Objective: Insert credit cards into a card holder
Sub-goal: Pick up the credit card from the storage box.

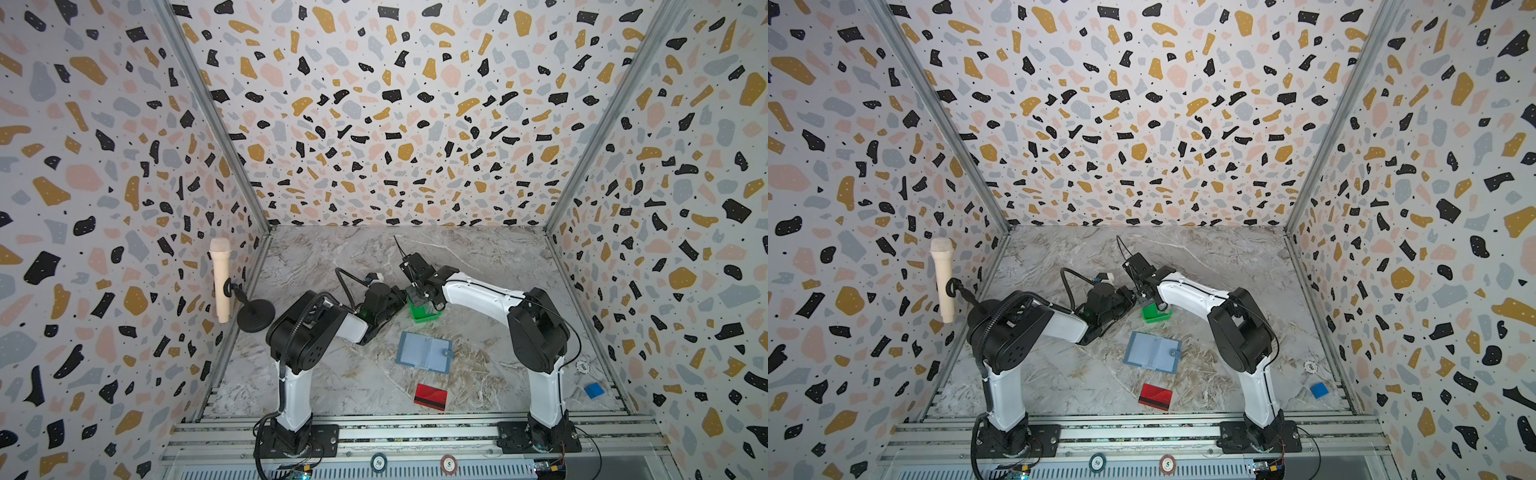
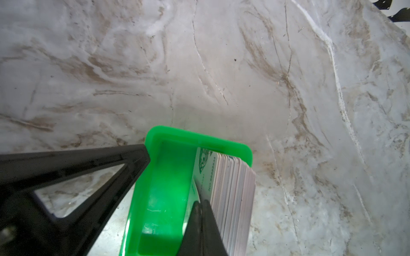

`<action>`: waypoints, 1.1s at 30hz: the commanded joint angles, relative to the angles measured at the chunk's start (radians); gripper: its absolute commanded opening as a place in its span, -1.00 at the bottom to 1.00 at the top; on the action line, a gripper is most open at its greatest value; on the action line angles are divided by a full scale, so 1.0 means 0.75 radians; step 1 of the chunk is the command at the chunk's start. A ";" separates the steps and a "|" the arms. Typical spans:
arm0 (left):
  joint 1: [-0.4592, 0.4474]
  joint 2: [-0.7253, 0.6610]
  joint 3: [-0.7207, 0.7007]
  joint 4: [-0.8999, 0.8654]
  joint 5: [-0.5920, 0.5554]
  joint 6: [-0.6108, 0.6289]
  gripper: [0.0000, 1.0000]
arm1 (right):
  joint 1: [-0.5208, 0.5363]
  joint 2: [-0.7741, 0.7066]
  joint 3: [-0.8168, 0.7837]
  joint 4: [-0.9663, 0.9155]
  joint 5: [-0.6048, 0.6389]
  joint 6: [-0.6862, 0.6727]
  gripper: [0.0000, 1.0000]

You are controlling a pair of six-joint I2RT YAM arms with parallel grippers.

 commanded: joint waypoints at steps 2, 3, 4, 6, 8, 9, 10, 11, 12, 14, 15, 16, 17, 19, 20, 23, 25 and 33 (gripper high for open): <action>0.015 0.042 0.070 -0.041 0.057 0.084 -1.00 | -0.026 -0.128 0.046 -0.034 0.030 -0.028 -1.00; 0.017 0.051 0.081 -0.046 0.067 0.092 -1.00 | -0.028 -0.150 0.047 -0.027 0.031 -0.037 -1.00; 0.020 0.057 0.090 -0.050 0.078 0.099 -1.00 | -0.028 -0.169 0.055 -0.027 0.033 -0.042 -1.00; 0.027 0.066 0.108 -0.058 0.099 0.117 -1.00 | -0.027 -0.209 0.065 -0.028 0.039 -0.053 -1.00; 0.032 0.067 0.126 -0.071 0.109 0.142 -0.96 | -0.029 -0.249 0.078 -0.038 0.053 -0.059 -1.00; 0.033 0.071 0.146 -0.092 0.119 0.161 -0.83 | -0.029 -0.267 0.082 -0.042 0.059 -0.062 -1.00; 0.035 0.077 0.163 -0.108 0.130 0.177 -0.71 | -0.029 -0.293 0.082 -0.048 0.062 -0.065 -1.00; 0.037 0.079 0.172 -0.118 0.134 0.185 -0.61 | -0.029 -0.313 0.082 -0.055 0.062 -0.065 -1.00; 0.041 0.076 0.171 -0.117 0.139 0.186 -0.52 | -0.031 -0.336 0.079 -0.061 0.057 -0.065 -1.00; 0.049 0.050 0.152 -0.111 0.138 0.186 -0.40 | -0.031 -0.384 0.065 -0.076 0.036 -0.064 -1.00; 0.053 0.021 0.130 -0.102 0.132 0.186 -0.34 | -0.033 -0.412 0.048 -0.078 0.023 -0.063 -1.00; 0.061 -0.020 0.105 -0.096 0.125 0.191 -0.29 | -0.033 -0.442 0.031 -0.081 0.008 -0.063 -1.00; 0.065 -0.054 0.089 -0.095 0.121 0.197 -0.27 | -0.032 -0.466 0.013 -0.082 -0.007 -0.058 -1.00; 0.075 -0.140 0.053 -0.111 0.124 0.227 -0.21 | -0.037 -0.531 -0.035 -0.073 -0.077 -0.049 -1.00; 0.080 -0.182 0.034 -0.119 0.128 0.244 -0.20 | -0.039 -0.558 -0.050 -0.074 -0.109 -0.043 -1.00; 0.094 -0.340 -0.099 -0.059 0.177 0.258 -0.17 | -0.051 -0.644 -0.109 -0.077 -0.246 -0.045 -1.00; 0.094 -0.443 -0.200 0.035 0.245 0.244 -0.13 | -0.068 -0.694 -0.156 -0.075 -0.387 -0.068 -1.00; 0.056 -0.755 -0.582 0.434 0.491 0.180 0.00 | -0.121 -0.874 -0.435 0.051 -0.949 -0.104 -1.00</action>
